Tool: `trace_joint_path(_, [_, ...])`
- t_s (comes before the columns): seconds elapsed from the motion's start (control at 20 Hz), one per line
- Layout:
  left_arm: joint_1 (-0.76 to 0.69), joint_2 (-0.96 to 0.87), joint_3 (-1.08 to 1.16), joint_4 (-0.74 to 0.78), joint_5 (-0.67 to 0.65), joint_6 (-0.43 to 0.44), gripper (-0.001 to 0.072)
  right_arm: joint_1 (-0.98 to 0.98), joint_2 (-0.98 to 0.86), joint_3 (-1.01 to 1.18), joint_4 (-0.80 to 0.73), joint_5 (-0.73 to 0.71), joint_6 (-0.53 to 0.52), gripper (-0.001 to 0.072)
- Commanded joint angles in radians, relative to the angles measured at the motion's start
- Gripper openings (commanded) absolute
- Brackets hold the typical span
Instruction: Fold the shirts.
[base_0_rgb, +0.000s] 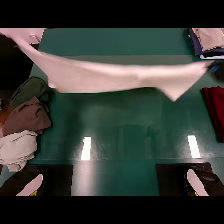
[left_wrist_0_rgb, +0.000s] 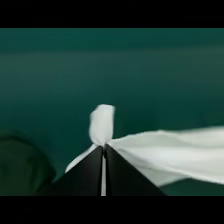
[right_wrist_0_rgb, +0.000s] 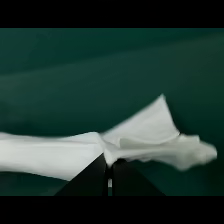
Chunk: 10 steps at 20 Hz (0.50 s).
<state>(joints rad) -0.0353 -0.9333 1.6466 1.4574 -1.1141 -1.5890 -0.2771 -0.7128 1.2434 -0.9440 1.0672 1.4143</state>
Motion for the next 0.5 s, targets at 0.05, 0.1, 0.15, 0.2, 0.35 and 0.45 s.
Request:
trace_joint_path(0.05, [0.029, 0.053, 0.351, 0.007, 0.006, -0.002, 0.0022, 0.001, 0.008, 0.397, -0.079, -0.018, 0.02, 0.0014])
trace_joint_path(0.1, [0.029, 0.053, 0.413, 0.005, 0.0, -0.002, 0.0022, 0.001, 0.008, 0.463, -0.117, -0.015, 0.031, 0.0014])
trace_joint_path(0.15, [0.029, 0.053, 0.47, -0.001, -0.007, -0.002, 0.0022, 0.001, 0.007, 0.529, -0.158, -0.008, 0.045, 0.0015])
trace_joint_path(0.2, [0.029, 0.057, 0.507, -0.01, -0.008, -0.002, 0.0022, 0.001, -0.002, 0.585, -0.193, 0.009, 0.051, 0.0014])
trace_joint_path(0.35, [0.029, 0.093, 0.52, -0.115, -0.001, 0.0, 0.0022, 0.0, -0.066, 0.796, -0.265, 0.163, 0.071, 0.0014])
trace_joint_path(0.45, [0.029, 0.097, 0.519, -0.172, -0.014, 0.006, 0.0021, 0.0, -0.142, 0.925, -0.264, 0.28, 0.079, 0.0014])
